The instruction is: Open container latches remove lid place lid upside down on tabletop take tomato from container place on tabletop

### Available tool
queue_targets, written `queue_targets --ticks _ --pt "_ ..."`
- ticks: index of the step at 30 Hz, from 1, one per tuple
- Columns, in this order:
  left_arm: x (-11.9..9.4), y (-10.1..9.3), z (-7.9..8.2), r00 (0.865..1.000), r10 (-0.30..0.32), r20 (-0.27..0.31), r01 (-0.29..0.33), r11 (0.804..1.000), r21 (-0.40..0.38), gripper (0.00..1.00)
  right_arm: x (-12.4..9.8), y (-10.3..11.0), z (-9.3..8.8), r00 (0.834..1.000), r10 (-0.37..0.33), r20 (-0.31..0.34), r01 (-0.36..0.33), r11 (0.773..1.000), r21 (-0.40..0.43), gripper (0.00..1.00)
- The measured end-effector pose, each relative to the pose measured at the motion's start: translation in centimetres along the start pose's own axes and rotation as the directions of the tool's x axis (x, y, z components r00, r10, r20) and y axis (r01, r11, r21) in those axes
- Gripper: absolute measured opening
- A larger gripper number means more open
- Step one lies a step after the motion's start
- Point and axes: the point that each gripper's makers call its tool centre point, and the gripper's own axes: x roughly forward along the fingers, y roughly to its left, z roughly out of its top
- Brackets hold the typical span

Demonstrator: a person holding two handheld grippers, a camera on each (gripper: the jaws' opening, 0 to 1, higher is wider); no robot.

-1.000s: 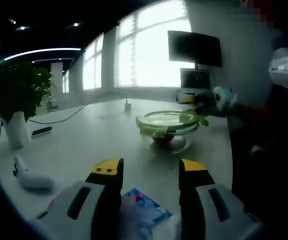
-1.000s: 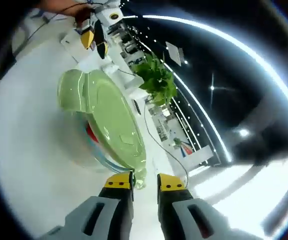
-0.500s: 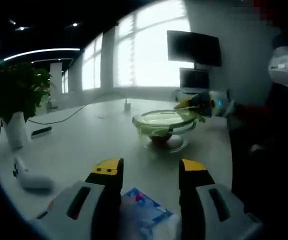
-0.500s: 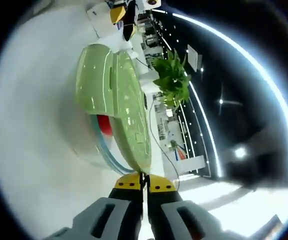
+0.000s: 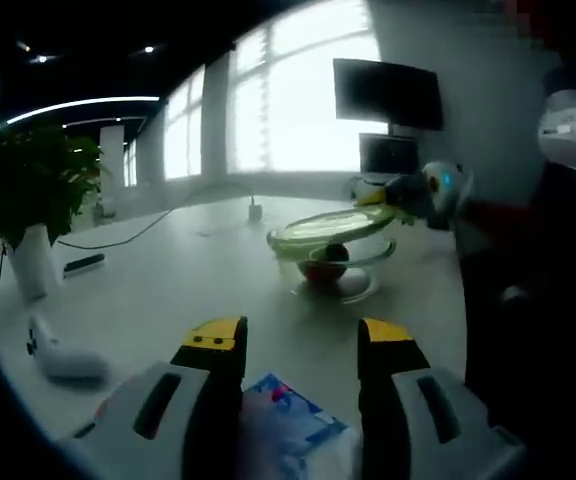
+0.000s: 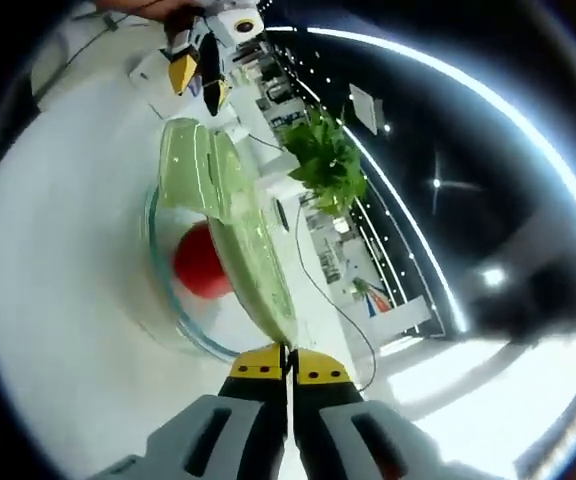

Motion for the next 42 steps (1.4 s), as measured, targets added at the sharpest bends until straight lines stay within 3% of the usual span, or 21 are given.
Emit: queue_targets --ticks 5,11,14,18,22,24,26,30,36,41,42 --pt "0.0 0.0 0.0 1.0 0.002 0.002 -0.002 1.0 0.002 0.37 -0.2 -1.6 1.2 0.999 0.03 0.031 -0.031 0.998 0.046 0.0" --pt "0.0 0.0 0.0 1.0 0.0 0.005 0.0 1.0 0.005 0.37 0.4 -2.9 1.1 0.999 0.038 0.037 -0.041 0.997 0.068 0.0" --pt "0.0 0.1 0.0 1.0 0.001 0.003 -0.001 1.0 0.006 0.37 0.7 -3.6 1.2 0.998 0.045 0.041 -0.051 0.989 0.136 0.0" --pt "0.0 0.1 -0.2 1.0 0.003 -0.005 -0.003 1.0 0.013 0.37 1.2 -4.2 0.9 0.996 0.088 0.012 -0.088 0.96 0.266 0.0" --pt "0.0 0.2 -0.2 1.0 0.006 -0.005 -0.006 1.0 0.013 0.37 1.9 -5.3 1.2 0.995 0.103 0.005 -0.101 0.957 0.271 0.0" --pt "0.0 0.2 -0.2 1.0 0.008 -0.005 -0.008 1.0 0.015 0.37 2.1 -5.6 1.4 0.99 0.138 0.009 -0.134 0.941 0.309 0.0" --pt "0.0 0.2 -0.2 1.0 0.009 -0.005 -0.009 1.0 0.016 0.37 2.3 -6.1 1.7 0.99 0.139 0.022 -0.14 0.95 0.281 0.0" --pt "0.0 0.2 -0.2 1.0 0.01 -0.004 -0.01 1.0 0.016 0.37 2.8 -6.3 1.6 0.983 0.184 0.02 -0.181 0.934 0.308 0.0" --pt "0.1 0.2 -0.2 1.0 0.009 -0.005 -0.009 1.0 0.016 0.37 4.0 -7.0 2.0 0.975 0.22 0.022 -0.217 0.934 0.285 0.0" --pt "0.1 0.2 -0.2 1.0 0.01 -0.003 -0.01 1.0 0.015 0.37 5.0 -7.7 1.6 0.971 0.24 0.022 -0.233 0.913 0.335 0.0" --pt "0.1 0.3 -0.2 1.0 0.01 -0.004 -0.01 1.0 0.015 0.37 5.2 -7.6 1.4 0.969 0.247 0.016 -0.234 0.893 0.385 0.0"
